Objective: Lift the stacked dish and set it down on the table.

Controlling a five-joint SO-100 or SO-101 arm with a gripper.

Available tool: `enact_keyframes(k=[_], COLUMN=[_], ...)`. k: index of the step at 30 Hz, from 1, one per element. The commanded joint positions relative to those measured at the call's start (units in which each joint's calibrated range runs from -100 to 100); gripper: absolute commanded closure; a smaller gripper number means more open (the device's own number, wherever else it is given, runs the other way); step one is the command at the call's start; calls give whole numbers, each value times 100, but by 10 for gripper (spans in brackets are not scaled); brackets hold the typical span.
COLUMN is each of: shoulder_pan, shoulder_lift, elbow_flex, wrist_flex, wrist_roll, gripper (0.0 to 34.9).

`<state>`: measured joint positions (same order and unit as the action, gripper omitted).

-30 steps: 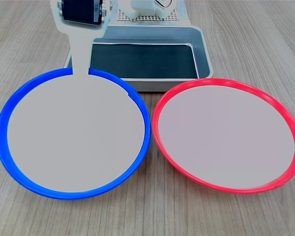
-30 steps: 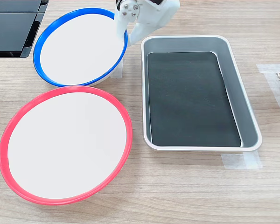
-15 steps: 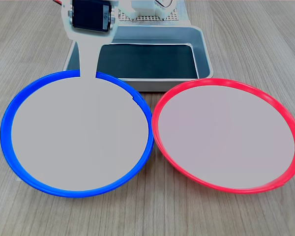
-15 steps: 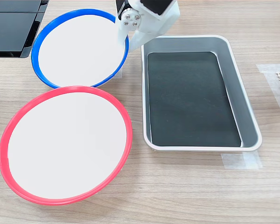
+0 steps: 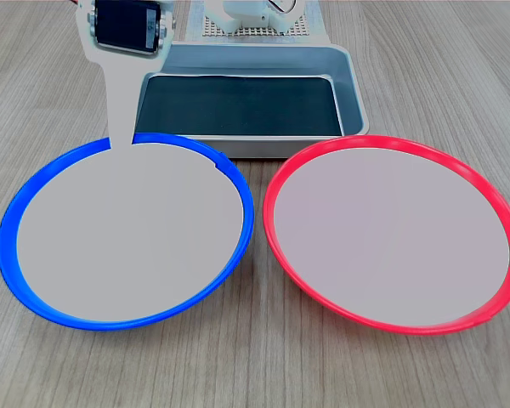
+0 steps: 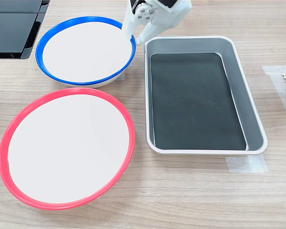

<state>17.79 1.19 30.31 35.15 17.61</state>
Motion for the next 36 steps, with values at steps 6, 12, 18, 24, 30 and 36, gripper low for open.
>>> enact_keyframes(k=[6, 12, 18, 24, 30, 36], shoulder_pan=[-372, -1096, -1821, -1718, -1633, -1633], shoulder_lift=[-1932, -4047, -7040, -8959, -9889, -10026], elbow_flex=[224, 1216, 3865, 5849, 6951, 6969], wrist_flex=[1152, 1202, 368, 451, 492, 1053], wrist_roll=[-200, -987, -1451, -1636, -1783, -1836], gripper=[347, 349, 349, 349, 349, 349])
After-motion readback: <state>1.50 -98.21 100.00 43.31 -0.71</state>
